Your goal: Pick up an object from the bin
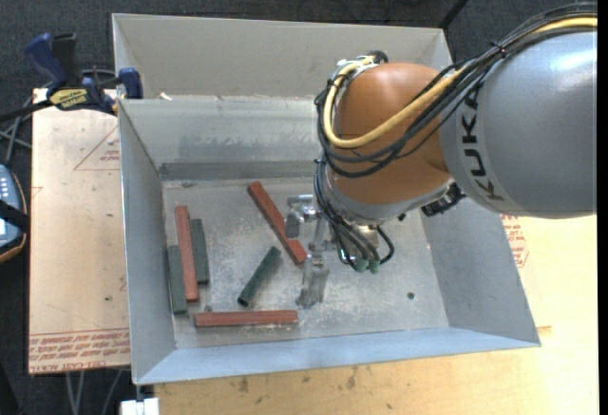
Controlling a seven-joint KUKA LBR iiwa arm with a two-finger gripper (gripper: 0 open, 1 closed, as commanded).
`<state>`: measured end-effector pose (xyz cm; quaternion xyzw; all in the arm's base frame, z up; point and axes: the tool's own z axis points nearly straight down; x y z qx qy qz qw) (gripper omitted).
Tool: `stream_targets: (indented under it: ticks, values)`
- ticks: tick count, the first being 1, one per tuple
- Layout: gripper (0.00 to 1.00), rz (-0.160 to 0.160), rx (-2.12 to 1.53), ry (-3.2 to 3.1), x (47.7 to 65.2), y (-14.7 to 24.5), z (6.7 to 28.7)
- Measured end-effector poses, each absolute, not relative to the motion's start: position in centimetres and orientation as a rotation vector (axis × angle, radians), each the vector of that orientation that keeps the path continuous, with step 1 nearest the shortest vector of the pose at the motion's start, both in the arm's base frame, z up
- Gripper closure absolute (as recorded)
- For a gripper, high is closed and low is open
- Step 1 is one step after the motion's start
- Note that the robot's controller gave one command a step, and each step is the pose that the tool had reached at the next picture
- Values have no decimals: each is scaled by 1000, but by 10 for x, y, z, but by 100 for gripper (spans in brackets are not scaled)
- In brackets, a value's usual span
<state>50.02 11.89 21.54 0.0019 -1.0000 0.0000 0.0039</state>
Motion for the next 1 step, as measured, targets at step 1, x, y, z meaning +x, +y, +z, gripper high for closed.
stream_targets:
  ticks: [1]
  values:
    - [0, -2, 0, -3142, 502, 118, 219]
